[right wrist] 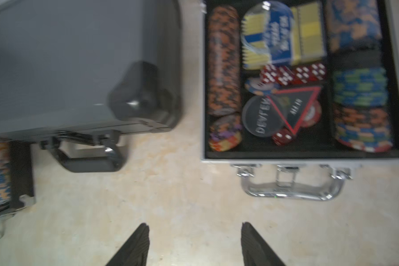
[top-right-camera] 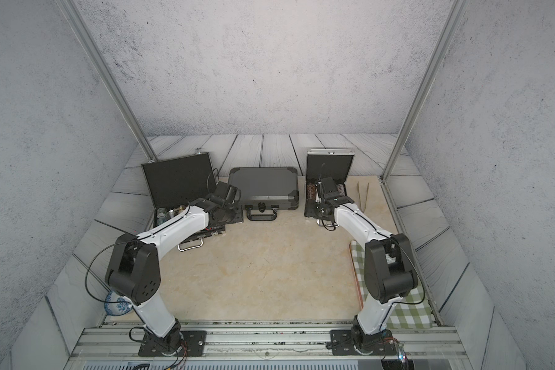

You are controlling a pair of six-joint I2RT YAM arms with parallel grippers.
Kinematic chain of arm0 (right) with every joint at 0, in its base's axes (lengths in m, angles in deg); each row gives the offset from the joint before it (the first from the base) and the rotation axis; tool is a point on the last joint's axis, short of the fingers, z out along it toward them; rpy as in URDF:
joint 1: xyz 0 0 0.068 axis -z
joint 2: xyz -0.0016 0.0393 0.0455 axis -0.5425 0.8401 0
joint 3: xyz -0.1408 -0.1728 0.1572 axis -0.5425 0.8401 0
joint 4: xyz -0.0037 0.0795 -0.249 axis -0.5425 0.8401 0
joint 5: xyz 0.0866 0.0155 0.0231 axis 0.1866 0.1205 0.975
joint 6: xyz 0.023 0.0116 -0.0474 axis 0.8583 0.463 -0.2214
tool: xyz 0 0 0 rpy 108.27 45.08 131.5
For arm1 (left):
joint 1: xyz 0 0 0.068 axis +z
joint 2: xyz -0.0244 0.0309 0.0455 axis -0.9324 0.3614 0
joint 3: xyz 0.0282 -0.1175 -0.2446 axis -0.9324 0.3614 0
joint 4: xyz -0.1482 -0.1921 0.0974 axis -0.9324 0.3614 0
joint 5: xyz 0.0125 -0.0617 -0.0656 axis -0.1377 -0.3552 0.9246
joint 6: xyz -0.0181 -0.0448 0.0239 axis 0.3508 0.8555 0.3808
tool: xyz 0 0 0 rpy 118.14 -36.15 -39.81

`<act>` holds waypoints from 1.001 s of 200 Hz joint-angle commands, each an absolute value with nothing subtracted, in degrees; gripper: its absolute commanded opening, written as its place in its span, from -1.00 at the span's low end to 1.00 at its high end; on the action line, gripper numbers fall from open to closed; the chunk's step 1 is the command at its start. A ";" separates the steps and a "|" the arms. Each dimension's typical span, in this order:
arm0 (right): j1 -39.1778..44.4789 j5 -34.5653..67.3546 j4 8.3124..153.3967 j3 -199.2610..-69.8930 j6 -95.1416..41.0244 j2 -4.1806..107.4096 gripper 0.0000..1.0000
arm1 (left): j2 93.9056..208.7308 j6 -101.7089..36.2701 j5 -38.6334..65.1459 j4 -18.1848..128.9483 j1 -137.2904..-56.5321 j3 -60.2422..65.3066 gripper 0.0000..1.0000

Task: Close the poker set cases
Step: Move the poker set case to the center of the board.

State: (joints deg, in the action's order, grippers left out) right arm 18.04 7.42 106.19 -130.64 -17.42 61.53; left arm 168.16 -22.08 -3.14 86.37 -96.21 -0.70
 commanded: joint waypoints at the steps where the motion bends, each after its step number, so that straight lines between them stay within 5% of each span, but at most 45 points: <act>1: 22.29 8.43 103.44 -126.83 -11.98 58.87 0.22 | 166.68 -22.43 -2.19 87.52 -97.41 1.13 0.08; 61: 27.35 7.15 97.29 -126.61 1.94 63.82 0.02 | 163.97 -21.29 -2.50 85.29 -100.65 5.79 0.08; 200: 28.80 4.85 91.15 -125.37 30.40 71.28 -0.04 | 163.74 -22.87 -3.74 88.04 -101.42 1.64 0.08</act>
